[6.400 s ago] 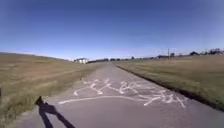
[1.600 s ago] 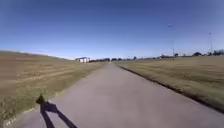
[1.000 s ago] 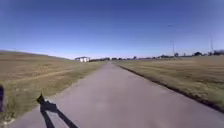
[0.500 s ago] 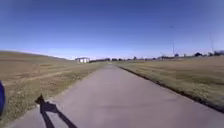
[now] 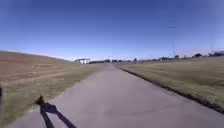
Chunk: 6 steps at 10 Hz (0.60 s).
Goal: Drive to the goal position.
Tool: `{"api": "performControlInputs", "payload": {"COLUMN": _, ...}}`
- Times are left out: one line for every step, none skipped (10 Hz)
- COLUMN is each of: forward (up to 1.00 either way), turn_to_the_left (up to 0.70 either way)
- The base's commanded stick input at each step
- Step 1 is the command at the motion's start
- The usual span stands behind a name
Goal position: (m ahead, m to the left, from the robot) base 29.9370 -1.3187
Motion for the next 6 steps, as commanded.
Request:
{"api": "performControlInputs", "payload": {"forward": 0.70, "turn_to_the_left": 0.00}}
{"api": "performControlInputs", "payload": {"forward": 0.70, "turn_to_the_left": 0.00}}
{"api": "performControlInputs", "payload": {"forward": 0.70, "turn_to_the_left": 0.00}}
{"api": "performControlInputs", "payload": {"forward": 0.70, "turn_to_the_left": 0.00}}
{"api": "performControlInputs", "payload": {"forward": 0.70, "turn_to_the_left": 0.00}}
{"api": "performControlInputs", "payload": {"forward": 0.70, "turn_to_the_left": 0.00}}
